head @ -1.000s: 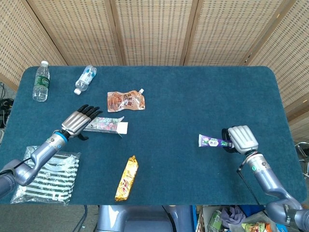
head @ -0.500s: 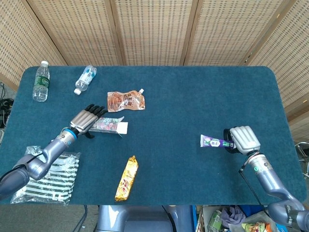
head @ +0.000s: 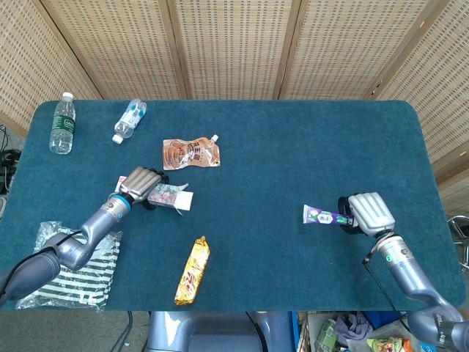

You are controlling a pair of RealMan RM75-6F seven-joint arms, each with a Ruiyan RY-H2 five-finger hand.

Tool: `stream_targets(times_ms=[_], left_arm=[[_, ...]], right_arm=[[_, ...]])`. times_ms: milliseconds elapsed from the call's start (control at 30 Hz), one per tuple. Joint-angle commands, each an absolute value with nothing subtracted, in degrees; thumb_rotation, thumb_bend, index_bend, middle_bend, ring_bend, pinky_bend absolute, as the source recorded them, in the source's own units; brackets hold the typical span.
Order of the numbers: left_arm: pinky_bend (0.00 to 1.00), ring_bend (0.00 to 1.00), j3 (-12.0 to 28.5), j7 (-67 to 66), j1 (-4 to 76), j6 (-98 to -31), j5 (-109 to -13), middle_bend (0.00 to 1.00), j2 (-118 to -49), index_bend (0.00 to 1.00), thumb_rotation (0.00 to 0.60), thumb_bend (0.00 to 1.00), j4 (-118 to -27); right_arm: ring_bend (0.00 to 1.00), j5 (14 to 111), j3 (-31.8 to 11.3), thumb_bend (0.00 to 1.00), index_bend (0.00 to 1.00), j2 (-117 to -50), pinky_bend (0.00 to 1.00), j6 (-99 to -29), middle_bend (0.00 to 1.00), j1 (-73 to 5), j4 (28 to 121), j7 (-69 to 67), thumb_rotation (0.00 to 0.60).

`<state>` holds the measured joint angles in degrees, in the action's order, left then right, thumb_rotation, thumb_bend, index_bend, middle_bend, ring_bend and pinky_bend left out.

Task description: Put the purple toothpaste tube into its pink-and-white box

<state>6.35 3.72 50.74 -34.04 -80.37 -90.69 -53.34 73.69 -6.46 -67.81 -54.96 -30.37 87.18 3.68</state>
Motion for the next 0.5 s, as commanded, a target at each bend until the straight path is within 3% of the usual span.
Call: stream_targets(times_ms=[33,500], left_arm=[[0.40,0.36,6.77,1.75,50.70,-35.29,-79.47,0.40,-90.52,0.43,0.600,0.18,-53.80],[0.40,0.38,7.53,5.57,53.22,-42.76,-85.28,0.42,-85.33,0.47,0.600,0.18,-59.67]], right_arm=[[0.52,73.89,-6.46,0.77,0.63,-67.39,0.50,-55.33,0.67,-30.20,87.64,3.61,0.600],[0.52,72.37,-7.40,0.79,0.63,-64.20,0.50,-55.23,0.67,-30.35,92.64,4.06,0.600]])
